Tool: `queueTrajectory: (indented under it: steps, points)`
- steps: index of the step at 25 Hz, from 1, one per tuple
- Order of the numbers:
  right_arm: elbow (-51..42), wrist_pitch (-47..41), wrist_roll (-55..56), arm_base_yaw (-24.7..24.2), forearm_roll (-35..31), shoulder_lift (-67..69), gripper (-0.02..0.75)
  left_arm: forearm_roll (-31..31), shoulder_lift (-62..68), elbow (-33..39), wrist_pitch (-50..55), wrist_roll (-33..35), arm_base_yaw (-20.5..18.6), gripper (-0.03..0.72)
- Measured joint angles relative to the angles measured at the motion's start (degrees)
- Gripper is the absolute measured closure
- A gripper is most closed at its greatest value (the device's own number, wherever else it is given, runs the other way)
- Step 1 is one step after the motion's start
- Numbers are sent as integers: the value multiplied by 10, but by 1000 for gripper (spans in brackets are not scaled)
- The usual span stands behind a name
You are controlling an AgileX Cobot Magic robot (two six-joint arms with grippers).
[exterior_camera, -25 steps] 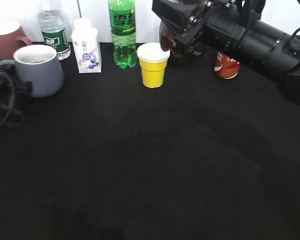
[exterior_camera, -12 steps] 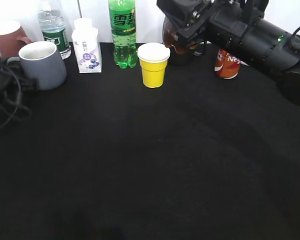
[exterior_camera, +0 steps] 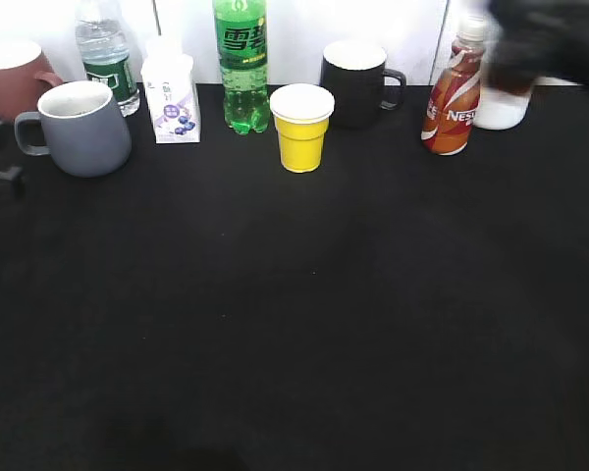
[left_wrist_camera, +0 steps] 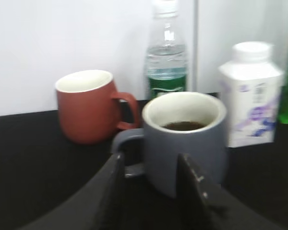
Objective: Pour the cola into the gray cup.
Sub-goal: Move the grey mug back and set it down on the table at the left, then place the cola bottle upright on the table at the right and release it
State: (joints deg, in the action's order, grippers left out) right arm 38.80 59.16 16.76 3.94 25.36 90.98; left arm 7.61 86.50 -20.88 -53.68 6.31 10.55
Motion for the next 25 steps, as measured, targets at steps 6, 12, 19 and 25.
queueTrajectory:
  steps: [6, 12, 19, 25]
  points:
    - [-9, 74, -71, -77, -117, 128, 356, -8, -88, 0, 106, -1, 44, 407]
    - [162, 96, -78, -77, -101, 353, 362, -31, -88, 0, 110, 0, 44, 407]
    - [154, 105, -80, -77, -100, 350, 106, -38, -88, 0, 110, 0, 44, 407]
    - [-14, 91, -82, -77, -110, 208, 100, -38, -100, -11, 173, -2, 44, 405]
